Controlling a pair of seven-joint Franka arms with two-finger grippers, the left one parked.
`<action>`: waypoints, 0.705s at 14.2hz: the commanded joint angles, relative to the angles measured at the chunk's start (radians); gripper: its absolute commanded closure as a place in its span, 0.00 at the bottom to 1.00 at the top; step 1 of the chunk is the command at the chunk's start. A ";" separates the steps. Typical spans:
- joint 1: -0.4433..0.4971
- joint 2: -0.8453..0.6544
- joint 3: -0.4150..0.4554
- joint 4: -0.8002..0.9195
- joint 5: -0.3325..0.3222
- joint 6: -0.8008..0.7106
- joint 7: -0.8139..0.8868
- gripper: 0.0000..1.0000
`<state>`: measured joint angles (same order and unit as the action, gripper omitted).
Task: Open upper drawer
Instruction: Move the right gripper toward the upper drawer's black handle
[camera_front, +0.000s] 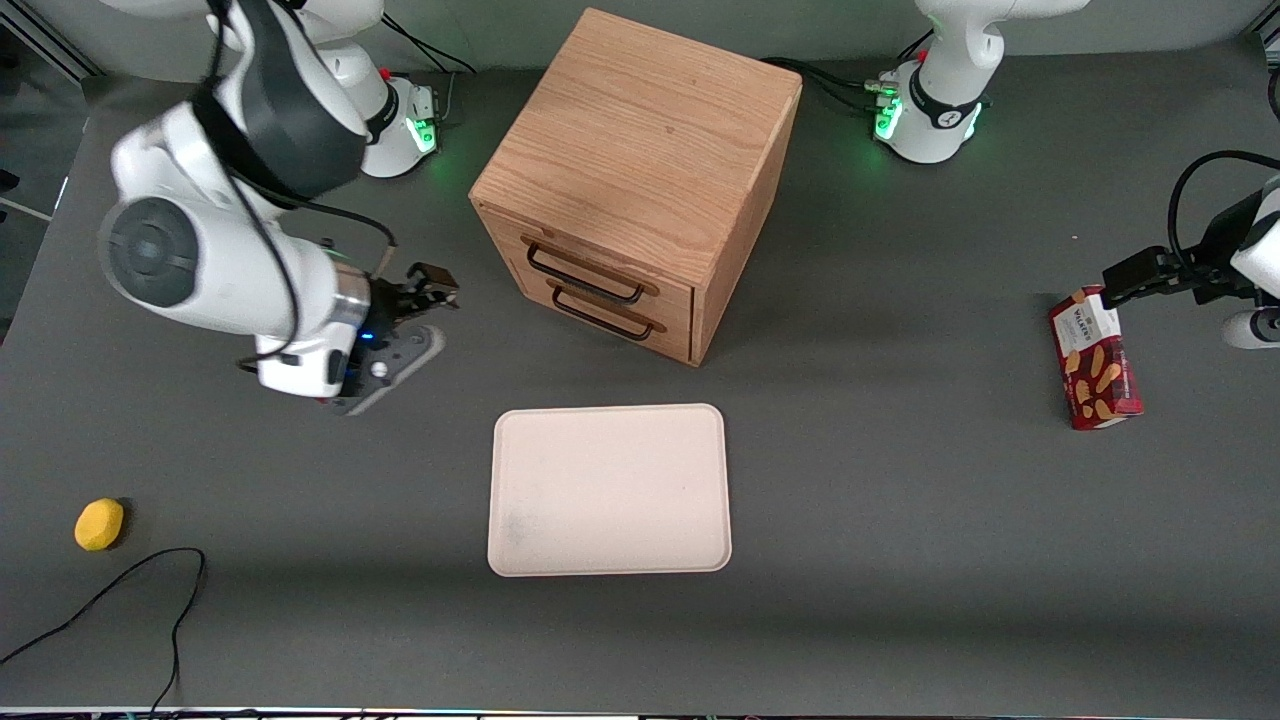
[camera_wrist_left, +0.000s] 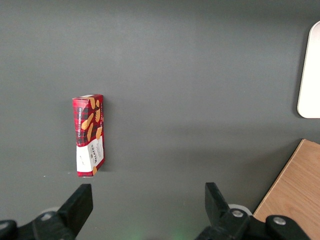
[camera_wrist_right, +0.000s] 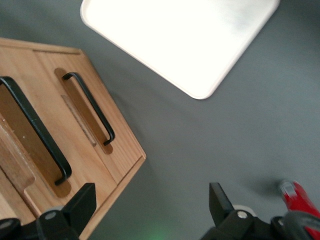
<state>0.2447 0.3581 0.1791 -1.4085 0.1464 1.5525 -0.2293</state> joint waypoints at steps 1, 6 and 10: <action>0.085 0.074 -0.007 0.056 0.006 -0.006 -0.062 0.00; 0.162 0.104 -0.007 0.056 0.013 -0.005 -0.098 0.00; 0.211 0.134 -0.010 0.056 0.013 0.027 -0.059 0.00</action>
<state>0.4374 0.4668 0.1811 -1.3867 0.1464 1.5722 -0.2974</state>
